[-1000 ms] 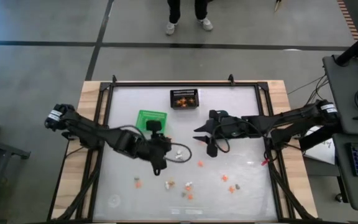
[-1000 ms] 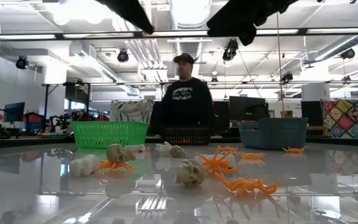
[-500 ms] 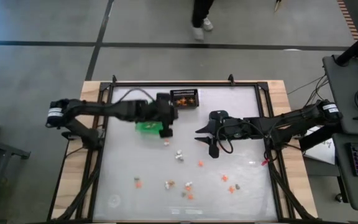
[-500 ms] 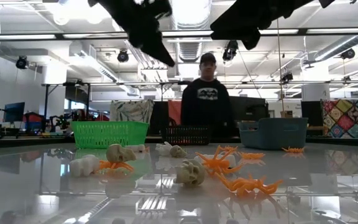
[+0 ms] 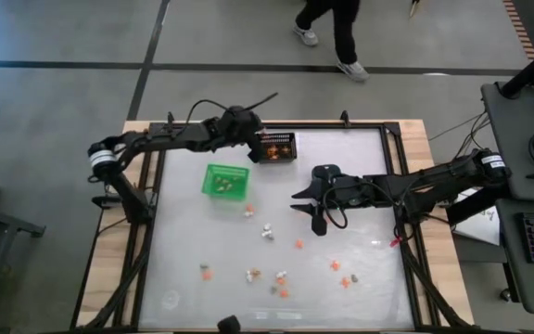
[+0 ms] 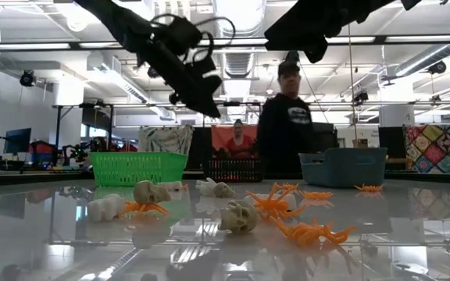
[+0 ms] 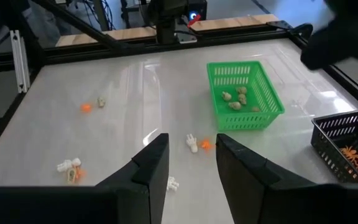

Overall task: Sort Halloween decoration
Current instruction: Put the orange spider toy into the black bin, then put the gray skull toy into the green bin

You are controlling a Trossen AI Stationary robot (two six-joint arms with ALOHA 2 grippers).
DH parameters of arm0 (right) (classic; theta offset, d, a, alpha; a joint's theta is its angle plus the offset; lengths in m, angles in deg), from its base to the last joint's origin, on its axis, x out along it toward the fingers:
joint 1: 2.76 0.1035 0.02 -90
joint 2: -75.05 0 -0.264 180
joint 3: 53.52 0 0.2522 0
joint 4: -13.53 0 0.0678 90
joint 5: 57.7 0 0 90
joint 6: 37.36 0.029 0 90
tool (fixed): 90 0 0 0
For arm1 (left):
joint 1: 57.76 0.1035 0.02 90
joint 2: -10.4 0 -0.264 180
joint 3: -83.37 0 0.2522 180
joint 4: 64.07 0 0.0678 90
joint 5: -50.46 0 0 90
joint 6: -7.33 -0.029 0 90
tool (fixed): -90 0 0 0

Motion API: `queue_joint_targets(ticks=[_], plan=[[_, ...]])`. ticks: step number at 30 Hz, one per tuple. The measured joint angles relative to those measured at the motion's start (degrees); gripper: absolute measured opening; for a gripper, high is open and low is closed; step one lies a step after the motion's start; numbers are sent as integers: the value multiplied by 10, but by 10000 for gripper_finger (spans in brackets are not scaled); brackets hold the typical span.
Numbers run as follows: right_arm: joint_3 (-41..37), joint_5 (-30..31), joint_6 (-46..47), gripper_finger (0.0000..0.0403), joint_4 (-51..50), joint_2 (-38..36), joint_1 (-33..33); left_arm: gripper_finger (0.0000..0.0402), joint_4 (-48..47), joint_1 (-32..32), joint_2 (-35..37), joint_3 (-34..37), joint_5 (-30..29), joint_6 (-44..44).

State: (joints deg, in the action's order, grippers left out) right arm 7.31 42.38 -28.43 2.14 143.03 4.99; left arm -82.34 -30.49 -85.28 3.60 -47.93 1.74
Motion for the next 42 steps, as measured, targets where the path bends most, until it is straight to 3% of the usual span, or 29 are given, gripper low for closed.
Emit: queue_joint_targets(ticks=[7,15,29,35,42], plan=[[-2,0,0,128,-4,0,0,77,-8,2,-50,-10,1,1],[-3,1,0,124,-4,0,0,80,-3,2,-60,-10,1,1],[-3,2,20,123,-4,0,0,145,-3,1,-58,-11,0,12],[-3,4,36,125,-4,0,0,147,-8,-14,-29,-11,-1,19],[-5,5,57,121,-3,5,0,142,-20,-77,50,8,0,19]])
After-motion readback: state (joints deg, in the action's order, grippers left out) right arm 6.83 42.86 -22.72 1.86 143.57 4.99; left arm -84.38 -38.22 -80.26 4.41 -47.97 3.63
